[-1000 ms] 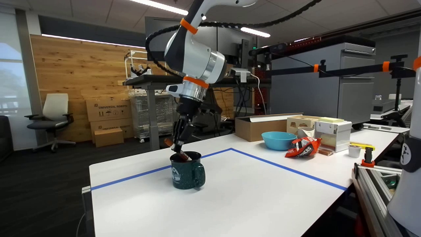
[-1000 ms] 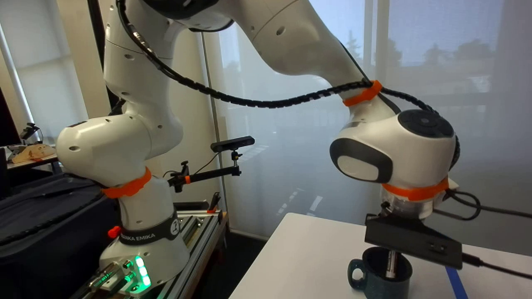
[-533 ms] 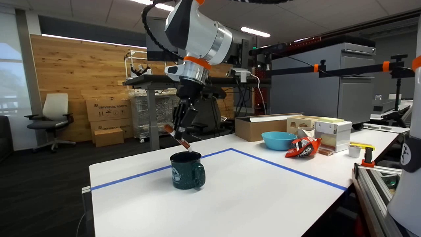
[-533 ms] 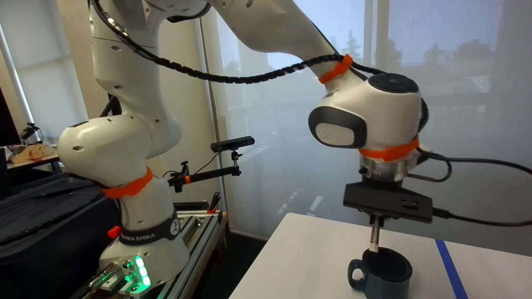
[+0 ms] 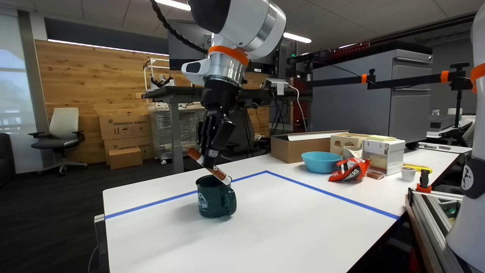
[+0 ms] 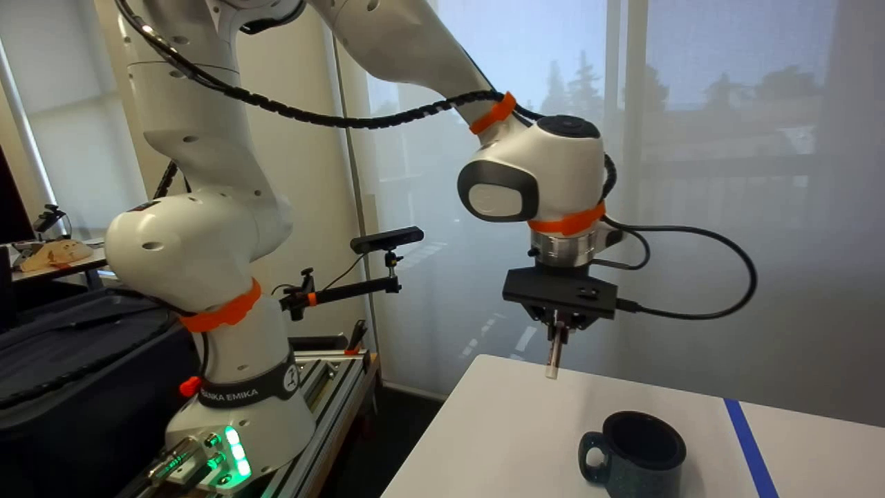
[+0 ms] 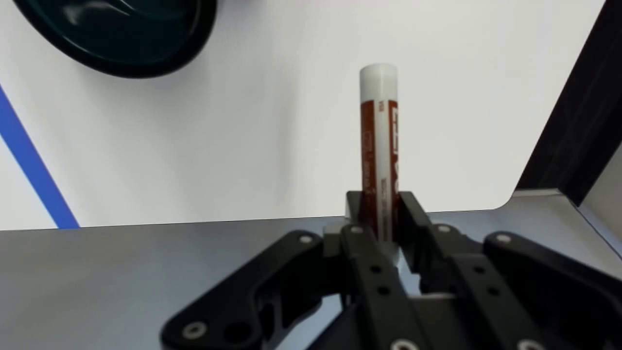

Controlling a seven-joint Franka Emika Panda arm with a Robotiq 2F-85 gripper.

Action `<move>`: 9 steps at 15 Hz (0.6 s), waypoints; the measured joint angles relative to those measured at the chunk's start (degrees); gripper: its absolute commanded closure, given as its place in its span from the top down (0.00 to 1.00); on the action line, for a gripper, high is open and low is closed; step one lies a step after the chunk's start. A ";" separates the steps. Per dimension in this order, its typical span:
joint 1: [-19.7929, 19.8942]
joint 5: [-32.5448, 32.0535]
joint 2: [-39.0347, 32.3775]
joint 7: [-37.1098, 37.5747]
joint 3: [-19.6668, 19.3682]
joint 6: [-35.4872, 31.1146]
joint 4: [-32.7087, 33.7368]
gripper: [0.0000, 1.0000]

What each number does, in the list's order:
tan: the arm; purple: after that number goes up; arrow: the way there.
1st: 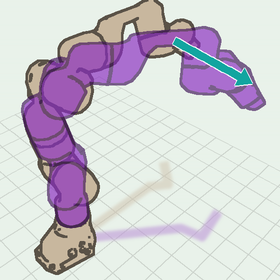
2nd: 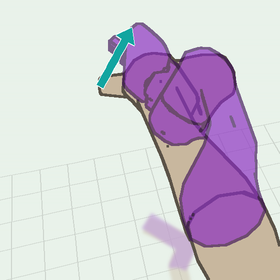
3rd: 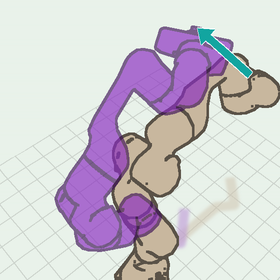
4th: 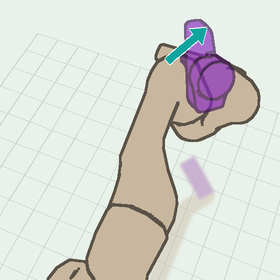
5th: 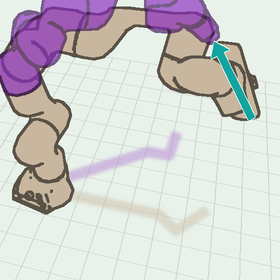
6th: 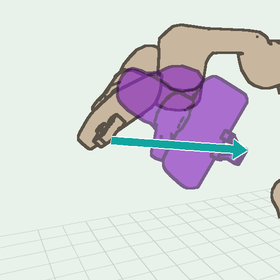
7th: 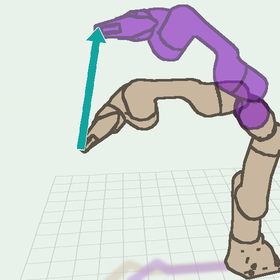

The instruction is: Shift the marker to the table

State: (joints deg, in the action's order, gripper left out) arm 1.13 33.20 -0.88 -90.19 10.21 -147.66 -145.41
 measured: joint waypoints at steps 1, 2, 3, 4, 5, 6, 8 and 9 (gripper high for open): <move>-1.26 0.10 -0.05 -0.03 0.01 -1.55 -1.05 0.05; -2.32 0.22 -0.30 -0.16 0.02 -3.24 -1.93 0.05; -3.21 0.55 -0.77 -0.63 0.03 -4.92 -2.68 0.05; -3.88 0.78 -1.43 -1.31 0.07 -6.67 -3.24 0.05; -4.40 0.92 -2.31 -2.12 0.16 -8.40 -3.67 0.05; -4.76 0.95 -3.38 -3.03 0.30 -9.94 -3.90 0.05; -5.04 0.88 -5.99 -4.85 1.04 -13.29 -4.20 0.05; -5.05 0.73 -7.47 -5.82 1.61 -15.14 -4.38 0.05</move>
State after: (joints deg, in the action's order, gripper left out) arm -3.92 33.94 -8.35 -96.01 11.82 -162.81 -149.79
